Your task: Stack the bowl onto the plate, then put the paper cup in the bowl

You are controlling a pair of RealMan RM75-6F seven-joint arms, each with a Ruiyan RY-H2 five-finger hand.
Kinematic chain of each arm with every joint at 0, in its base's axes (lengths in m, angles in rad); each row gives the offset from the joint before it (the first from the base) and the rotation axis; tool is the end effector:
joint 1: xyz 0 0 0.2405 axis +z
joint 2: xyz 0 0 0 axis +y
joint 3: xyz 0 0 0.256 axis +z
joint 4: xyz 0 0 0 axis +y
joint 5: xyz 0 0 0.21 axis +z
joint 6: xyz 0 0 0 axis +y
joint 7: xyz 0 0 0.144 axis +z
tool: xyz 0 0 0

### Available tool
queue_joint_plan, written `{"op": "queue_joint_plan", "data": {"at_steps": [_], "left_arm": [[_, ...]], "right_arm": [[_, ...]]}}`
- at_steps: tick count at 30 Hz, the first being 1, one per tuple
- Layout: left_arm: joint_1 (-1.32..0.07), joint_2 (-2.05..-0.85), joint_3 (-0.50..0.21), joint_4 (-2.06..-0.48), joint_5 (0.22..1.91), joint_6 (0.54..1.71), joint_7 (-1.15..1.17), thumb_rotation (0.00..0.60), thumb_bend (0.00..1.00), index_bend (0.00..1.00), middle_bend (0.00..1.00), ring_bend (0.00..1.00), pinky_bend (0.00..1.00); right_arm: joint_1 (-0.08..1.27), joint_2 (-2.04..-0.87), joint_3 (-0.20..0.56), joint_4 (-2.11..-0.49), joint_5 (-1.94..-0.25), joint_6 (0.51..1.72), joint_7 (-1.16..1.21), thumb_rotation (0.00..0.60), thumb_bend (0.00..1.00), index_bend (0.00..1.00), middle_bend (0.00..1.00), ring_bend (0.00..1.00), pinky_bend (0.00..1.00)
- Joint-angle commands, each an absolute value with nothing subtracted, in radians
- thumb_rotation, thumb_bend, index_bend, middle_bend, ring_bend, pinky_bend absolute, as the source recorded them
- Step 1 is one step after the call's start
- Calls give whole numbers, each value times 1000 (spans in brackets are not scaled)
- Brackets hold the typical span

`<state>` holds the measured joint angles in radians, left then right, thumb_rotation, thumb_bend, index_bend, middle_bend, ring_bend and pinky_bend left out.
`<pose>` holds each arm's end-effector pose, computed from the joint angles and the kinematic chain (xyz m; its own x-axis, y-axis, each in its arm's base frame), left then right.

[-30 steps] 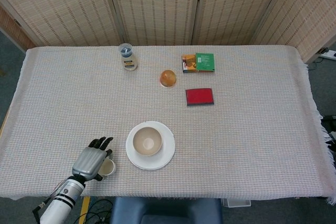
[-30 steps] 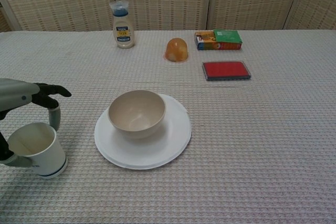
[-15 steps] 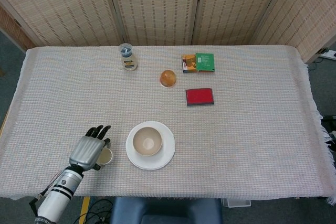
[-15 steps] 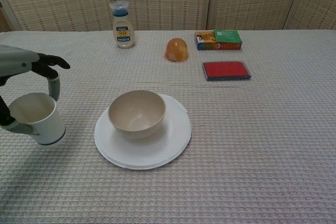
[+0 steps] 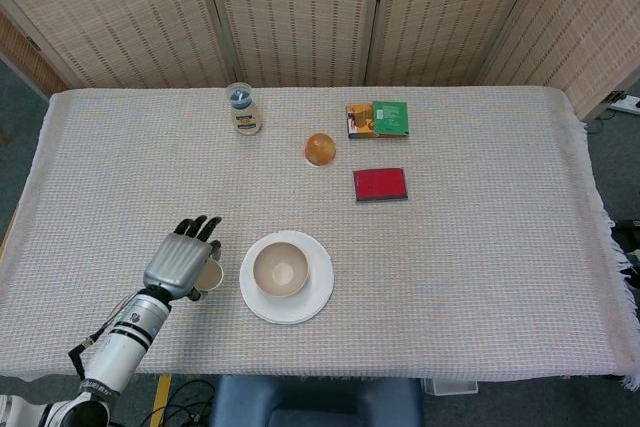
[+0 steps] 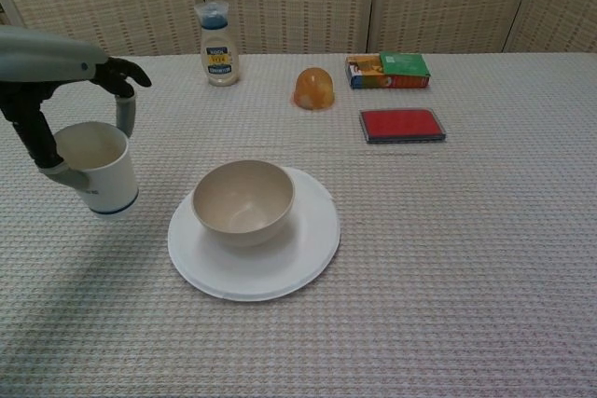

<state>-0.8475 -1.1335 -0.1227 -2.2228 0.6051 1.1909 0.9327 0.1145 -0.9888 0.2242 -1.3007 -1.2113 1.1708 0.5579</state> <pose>-0.1024 0.2811 0.0784 0.6550 0.3250 0.6822 0.7545 -0.3299 -0.5673 -0.4035 -0.2228 0.2693 0.1769 0.1047 0.9786 -0.9402 0.3121 0.1366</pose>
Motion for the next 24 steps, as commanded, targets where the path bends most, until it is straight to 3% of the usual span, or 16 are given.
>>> {"op": "queue_joint_plan", "data": {"at_steps": [1,12,24], "left_arm": [[-898,-1135,-162,-2217,564,1173,933,600,178,546,72,0,136],[-983,-1166,-198,-2168,556,1142,887,600,177,549,84,0,136],[-1033,-1252,-171,-2106,592,1120,852,600,178,560,98,0,135]], "right_arm": [[112,-986,226,-1300,-1207,1169,564,600,179,85,89,0,0],[106,-983,229,-1301,-1205,1173,574,600,179,85,89,0,0],[103,-981,229,-1300,-1210,1175,582,600,179,85,89,0,0]]}}
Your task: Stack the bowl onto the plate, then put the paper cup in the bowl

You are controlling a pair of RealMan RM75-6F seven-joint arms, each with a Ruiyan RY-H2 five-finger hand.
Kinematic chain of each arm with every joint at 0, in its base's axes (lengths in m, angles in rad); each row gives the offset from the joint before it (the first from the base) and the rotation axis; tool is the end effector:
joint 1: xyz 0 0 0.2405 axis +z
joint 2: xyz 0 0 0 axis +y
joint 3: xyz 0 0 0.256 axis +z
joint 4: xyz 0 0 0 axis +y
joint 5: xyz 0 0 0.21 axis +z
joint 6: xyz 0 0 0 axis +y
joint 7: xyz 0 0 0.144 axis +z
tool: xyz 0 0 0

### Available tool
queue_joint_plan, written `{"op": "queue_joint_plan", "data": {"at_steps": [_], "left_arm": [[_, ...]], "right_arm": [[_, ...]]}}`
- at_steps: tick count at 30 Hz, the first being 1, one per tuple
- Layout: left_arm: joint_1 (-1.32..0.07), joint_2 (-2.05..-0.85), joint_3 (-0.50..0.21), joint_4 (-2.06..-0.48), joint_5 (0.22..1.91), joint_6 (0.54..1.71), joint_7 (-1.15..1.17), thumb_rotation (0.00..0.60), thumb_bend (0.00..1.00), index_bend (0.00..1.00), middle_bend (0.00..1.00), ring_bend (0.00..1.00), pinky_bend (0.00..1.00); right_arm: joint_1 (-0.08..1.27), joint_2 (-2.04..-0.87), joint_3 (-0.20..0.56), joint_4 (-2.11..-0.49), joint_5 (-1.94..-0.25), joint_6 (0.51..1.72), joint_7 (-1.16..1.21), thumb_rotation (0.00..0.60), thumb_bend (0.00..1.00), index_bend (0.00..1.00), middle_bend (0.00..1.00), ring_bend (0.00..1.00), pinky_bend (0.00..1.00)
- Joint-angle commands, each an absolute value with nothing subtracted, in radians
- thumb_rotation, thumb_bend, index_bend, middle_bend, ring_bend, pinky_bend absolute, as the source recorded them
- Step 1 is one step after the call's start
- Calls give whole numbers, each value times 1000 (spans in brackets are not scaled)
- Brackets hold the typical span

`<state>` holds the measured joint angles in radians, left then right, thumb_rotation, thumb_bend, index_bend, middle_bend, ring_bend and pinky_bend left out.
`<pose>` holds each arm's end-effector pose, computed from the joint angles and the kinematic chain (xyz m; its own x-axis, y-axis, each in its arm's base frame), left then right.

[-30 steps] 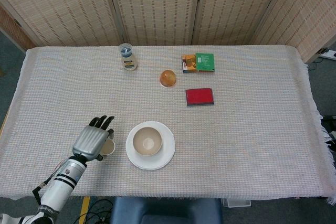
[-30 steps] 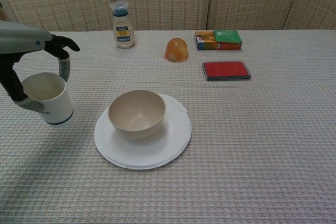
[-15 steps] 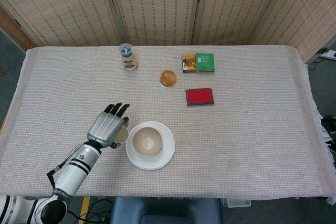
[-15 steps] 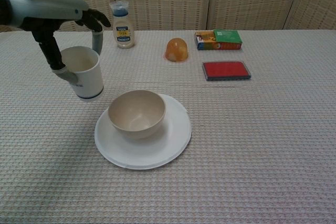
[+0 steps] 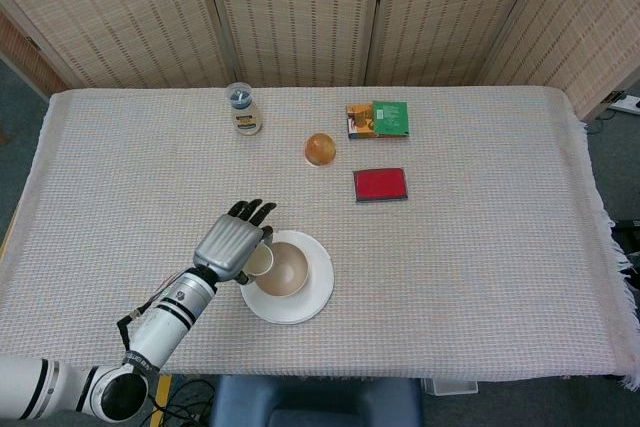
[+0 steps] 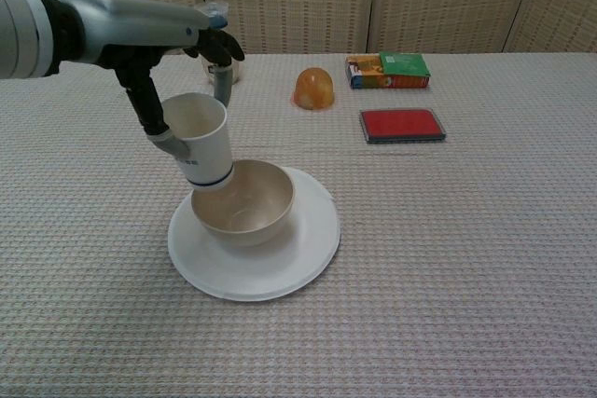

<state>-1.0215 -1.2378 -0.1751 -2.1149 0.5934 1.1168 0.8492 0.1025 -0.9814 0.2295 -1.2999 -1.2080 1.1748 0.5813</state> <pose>-0.0445 0.3058 0.0507 0.6180 0.2694 0.7386 0.7549 -0.4658 -0.4617 -0.4053 -0.2189 0.2741 0.1637 0.1209 0.9791 -0.9404 0.3190 0.1179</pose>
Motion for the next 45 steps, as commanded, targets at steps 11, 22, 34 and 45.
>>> {"op": "queue_joint_plan", "data": {"at_steps": [11,22,34,45], "left_arm": [[-1072,-1313,-152,-2026,592,1083,821,600,178,566,98,0,135],[-1061,-1371,-115,-1952,641,1062,755,600,177,569,98,0,135],[-1044,-1408,-91,-1888,710,1034,697,600,178,579,98,0,135],[-1042,-1444,-79,-1829,722,1000,669,600,178,575,98,0,136]], "right_arm": [[98,-979,229,-1301,-1216,1182,590,600,179,85,89,0,0],[90,-974,228,-1305,-1221,1195,596,600,178,85,89,0,0],[74,-971,228,-1317,-1227,1230,596,600,179,85,89,0,0],[67,-968,228,-1320,-1228,1238,599,600,179,85,89,0,0]]}}
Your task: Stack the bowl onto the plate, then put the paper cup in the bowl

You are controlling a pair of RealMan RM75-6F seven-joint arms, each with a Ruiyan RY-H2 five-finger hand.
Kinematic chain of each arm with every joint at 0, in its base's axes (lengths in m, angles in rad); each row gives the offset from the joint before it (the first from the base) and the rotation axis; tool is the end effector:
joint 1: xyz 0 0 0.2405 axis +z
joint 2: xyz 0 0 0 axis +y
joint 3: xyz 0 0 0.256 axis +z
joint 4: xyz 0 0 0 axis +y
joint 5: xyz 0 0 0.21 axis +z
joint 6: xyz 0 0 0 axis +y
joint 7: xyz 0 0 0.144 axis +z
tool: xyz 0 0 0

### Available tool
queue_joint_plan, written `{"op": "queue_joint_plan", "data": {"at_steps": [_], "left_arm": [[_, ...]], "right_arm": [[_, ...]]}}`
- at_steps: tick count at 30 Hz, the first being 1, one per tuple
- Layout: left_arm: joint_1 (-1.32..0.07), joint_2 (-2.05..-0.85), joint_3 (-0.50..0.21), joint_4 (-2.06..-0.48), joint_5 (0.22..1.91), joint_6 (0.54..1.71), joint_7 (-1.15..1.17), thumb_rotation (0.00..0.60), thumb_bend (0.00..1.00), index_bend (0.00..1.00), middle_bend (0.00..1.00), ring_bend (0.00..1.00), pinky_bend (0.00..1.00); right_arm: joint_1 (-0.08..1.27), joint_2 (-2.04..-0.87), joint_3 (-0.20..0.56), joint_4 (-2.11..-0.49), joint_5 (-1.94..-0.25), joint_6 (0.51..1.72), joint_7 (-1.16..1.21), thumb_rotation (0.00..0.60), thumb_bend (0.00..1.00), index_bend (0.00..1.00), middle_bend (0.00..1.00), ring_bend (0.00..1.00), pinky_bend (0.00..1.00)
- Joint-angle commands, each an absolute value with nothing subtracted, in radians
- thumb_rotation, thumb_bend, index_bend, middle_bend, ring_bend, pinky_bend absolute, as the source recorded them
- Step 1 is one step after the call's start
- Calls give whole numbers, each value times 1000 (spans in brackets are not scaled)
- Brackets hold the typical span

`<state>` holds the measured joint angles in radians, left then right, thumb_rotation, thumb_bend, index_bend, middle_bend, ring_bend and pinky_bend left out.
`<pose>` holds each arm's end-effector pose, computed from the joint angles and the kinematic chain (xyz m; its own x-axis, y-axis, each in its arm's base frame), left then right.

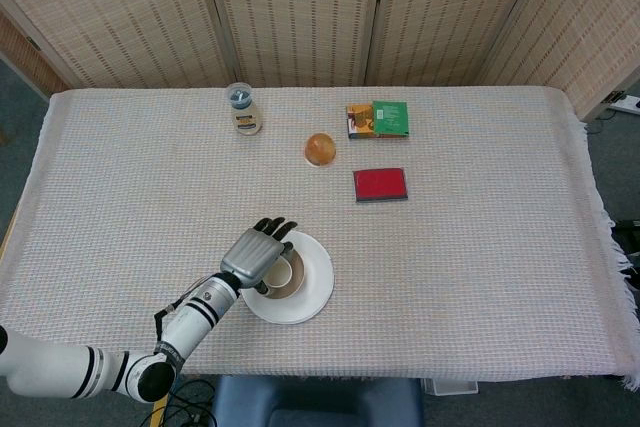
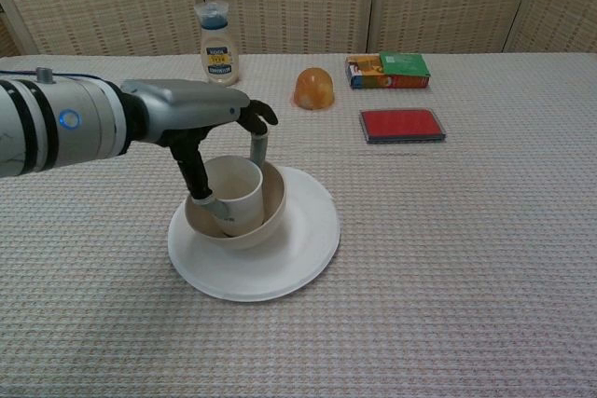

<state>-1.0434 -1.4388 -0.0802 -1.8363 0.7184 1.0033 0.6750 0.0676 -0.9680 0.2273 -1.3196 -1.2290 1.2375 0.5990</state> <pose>-0.0639 0.3159 -0.0155 0.6047 0.3354 0.7224 0.7569 -0.5244 -0.3901 -0.4018 -0.2061 0.2799 0.1651 0.1528 0.9744 -0.9473 0.2995 0.1135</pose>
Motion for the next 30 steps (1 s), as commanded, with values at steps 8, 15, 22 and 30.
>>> {"op": "queue_joint_plan", "data": {"at_steps": [8,15,22,30], "left_arm": [[-1038,-1443,-85,-1824,744,1011,662,600,177,394,98,0,135],[-1034,-1439,-86,-1831,748,1017,665,600,177,303,99,0,135],[-1033,-1422,-90,-1862,730,1036,681,600,178,211,98,0,135],[-1012,-1315,-67,-2001,693,1144,770,600,177,189,98,0,134]], "right_arm": [[68,-968,229,-1320,-1225,1235,595,600,179,85,89,0,0],[67,-969,230,-1321,-1224,1237,593,600,179,85,89,0,0],[68,-970,231,-1320,-1223,1235,592,600,179,85,89,0,0],[68,-971,233,-1319,-1218,1233,589,600,179,85,88,0,0]]}}
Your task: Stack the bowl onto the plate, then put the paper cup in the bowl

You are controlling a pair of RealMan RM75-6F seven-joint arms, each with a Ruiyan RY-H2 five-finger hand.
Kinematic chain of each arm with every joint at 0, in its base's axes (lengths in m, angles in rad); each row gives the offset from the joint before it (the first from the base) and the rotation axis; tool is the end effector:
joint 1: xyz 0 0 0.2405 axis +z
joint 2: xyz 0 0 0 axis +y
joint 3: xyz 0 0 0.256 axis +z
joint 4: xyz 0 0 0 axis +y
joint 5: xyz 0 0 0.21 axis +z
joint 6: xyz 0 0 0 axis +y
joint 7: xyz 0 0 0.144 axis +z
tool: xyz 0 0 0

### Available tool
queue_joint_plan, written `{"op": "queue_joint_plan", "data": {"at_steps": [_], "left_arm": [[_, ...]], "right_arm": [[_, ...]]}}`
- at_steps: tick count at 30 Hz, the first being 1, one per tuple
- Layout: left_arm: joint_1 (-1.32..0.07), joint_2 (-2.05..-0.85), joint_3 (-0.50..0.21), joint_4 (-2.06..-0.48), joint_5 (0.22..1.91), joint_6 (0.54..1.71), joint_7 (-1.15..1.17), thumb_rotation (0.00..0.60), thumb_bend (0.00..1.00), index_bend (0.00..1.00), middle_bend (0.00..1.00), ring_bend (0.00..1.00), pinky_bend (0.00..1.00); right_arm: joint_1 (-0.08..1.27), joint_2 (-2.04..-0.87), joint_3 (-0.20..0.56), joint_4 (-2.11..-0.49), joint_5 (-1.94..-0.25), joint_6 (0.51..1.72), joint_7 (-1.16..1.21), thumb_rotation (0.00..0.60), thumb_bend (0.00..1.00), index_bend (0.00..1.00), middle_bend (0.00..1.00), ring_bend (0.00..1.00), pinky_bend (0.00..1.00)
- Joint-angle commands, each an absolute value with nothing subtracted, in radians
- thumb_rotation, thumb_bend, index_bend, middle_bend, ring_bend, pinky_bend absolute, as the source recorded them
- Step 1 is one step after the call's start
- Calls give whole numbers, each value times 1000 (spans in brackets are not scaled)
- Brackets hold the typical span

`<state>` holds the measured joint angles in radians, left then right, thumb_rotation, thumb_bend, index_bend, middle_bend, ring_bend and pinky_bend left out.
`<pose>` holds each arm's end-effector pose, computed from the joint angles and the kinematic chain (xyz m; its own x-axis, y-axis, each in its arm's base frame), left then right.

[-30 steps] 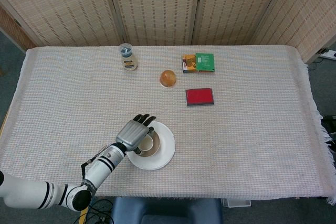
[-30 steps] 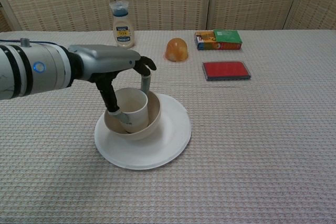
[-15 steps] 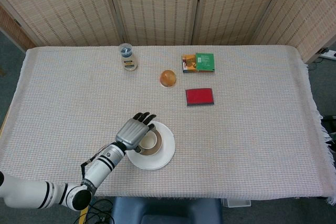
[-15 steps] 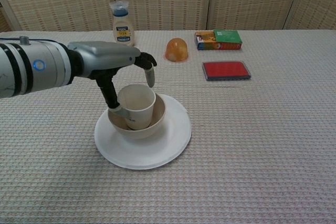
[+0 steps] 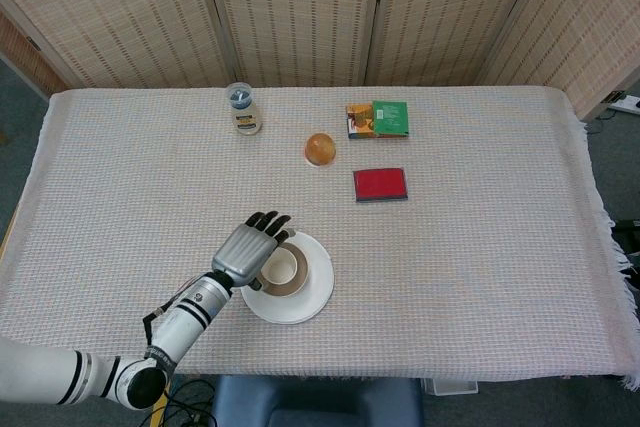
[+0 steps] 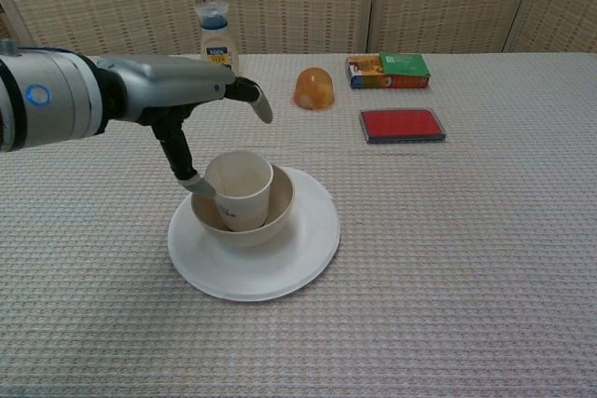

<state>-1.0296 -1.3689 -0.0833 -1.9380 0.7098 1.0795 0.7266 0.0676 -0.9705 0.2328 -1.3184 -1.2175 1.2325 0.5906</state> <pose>-0.0621 0.3109 0.0096 0.6128 0.2907 0.7348 0.7514 -0.5023 -0.4280 -0.4030 -0.2066 0.2804 0.1679 0.1581 0.9730 -0.9443 0.3091 0.1127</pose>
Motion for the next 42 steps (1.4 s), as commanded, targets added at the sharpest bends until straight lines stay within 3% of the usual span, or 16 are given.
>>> {"op": "queue_joint_plan", "data": {"at_steps": [1,8,13,19,31,42], "left_arm": [[-1001,-1297,-60,-2024,694,1172,780,600,177,187,99,0,134],[-854,-1146,-3,-2197,794,1386,744,600,178,184,98,0,134],[-710,-1063,65,-2215,936,1492,630,600,178,165,99,0,134],[-528,-1045,121,-2040,1138,1585,390,600,177,117,97,0,134],[-350,-1131,113,-1676,1278,1615,129,600,177,114,80,0,134],[-208,-1167,92,-1539,1349,1697,23,600,177,108,71,0,134]], "right_arm": [[68,-971,233,-1320,-1218,1233,588,600,179,85,89,0,0],[74,-975,231,-1336,-1216,1234,541,600,179,85,89,0,0],[83,-985,228,-1358,-1211,1238,476,600,180,85,89,0,0],[100,-1015,227,-1394,-1195,1261,331,600,181,85,88,0,0],[122,-1127,200,-1488,-1194,1392,-78,600,181,85,88,0,0],[117,-1201,187,-1547,-1174,1460,-280,600,182,85,89,0,0]]}}
